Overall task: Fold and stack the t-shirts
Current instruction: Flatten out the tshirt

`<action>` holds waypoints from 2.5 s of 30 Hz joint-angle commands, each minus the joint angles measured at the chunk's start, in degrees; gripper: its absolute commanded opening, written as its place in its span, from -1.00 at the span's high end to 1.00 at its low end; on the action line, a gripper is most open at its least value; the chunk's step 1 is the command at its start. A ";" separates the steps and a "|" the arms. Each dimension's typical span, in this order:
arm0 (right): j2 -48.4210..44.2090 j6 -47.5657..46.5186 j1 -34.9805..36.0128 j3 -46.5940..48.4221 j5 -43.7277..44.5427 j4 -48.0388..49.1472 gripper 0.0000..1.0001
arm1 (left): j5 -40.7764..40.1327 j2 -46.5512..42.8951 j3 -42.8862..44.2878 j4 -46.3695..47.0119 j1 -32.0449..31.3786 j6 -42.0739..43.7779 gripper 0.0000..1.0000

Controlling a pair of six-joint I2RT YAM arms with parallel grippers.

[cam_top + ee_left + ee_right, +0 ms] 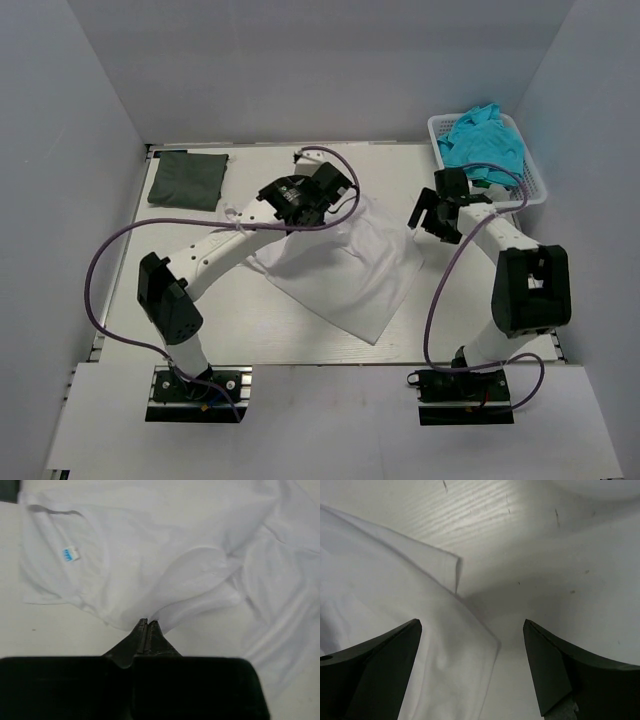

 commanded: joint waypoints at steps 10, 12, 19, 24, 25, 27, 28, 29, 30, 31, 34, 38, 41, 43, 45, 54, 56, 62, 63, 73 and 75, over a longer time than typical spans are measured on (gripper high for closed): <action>15.73 -0.43 0.32 12.53 2.80 2.95 -0.48 | -4.60 0.08 2.30 -2.01 10.53 0.28 1.00; 16.97 -0.70 0.50 12.71 1.47 3.21 -0.48 | -3.19 0.08 2.30 -2.00 11.33 0.99 1.00; 20.22 -1.22 0.59 11.57 -3.35 6.02 -0.10 | -0.46 0.60 1.77 -0.95 13.61 2.14 1.00; 22.95 -2.19 0.76 13.59 -6.35 6.03 0.14 | 0.59 0.08 1.24 0.28 14.75 3.19 1.00; 23.48 -2.19 0.76 13.68 -6.35 6.02 0.22 | 0.59 0.08 1.24 0.28 15.36 3.19 1.00; 23.13 -2.11 0.67 13.68 -6.70 5.85 0.89 | 0.59 -0.45 1.24 0.28 15.37 3.19 1.00; 22.26 -2.10 0.67 13.77 -6.62 5.76 1.00 | 0.59 -1.06 1.76 0.28 15.89 3.19 1.00; 21.82 -2.45 0.67 13.86 -6.35 5.67 1.00 | -0.02 -1.76 1.77 0.28 15.90 3.89 1.00; 19.98 -2.72 0.85 13.94 -6.35 5.93 1.00 | -0.03 -1.77 2.29 0.28 16.42 3.89 1.00; 18.84 -3.15 0.68 14.21 -6.18 5.94 1.00 | -0.03 -2.47 2.99 0.28 16.42 4.42 1.00; 12.51 -4.21 0.67 14.82 -4.78 6.02 1.00 | -1.26 -4.22 5.18 0.28 16.42 4.95 1.00; -2.39 -5.53 0.50 12.99 -2.49 8.74 1.00 | -3.36 -8.17 7.21 0.89 16.95 6.00 1.00; -9.64 -7.46 0.32 12.36 0.41 10.86 1.00 | -5.03 -11.60 7.74 2.83 16.95 7.58 1.00; -15.61 -8.25 0.41 12.63 2.78 10.69 1.00 | -5.04 -15.38 7.74 5.11 16.95 9.60 1.00; -20.69 -9.40 0.32 13.68 4.62 10.25 1.00 | -6.17 -17.84 7.74 6.43 16.95 11.18 1.00; -32.15 -15.37 0.23 21.05 13.86 8.23 1.00 | -8.21 -30.32 12.05 11.70 16.95 16.19 1.00; -34.52 -15.81 0.32 23.17 12.73 7.78 1.00 | -4.44 -32.96 12.05 14.33 16.42 17.43 1.00; -39.53 -16.17 0.50 28.18 9.47 4.10 1.00 | 6.47 -41.66 11.52 17.59 16.42 18.04 1.00; -40.41 -15.91 0.32 28.44 7.47 3.05 1.00 | 7.78 -42.19 11.52 17.60 16.42 18.04 1.00; -35.68 -11.26 0.24 23.89 -2.19 -2.76 1.00 | 4.46 -32.48 4.17 15.58 16.51 14.27 1.00; -31.29 -10.11 0.23 17.86 -4.93 -1.72 1.00 | 3.15 -28.51 1.43 13.74 16.51 10.95 1.00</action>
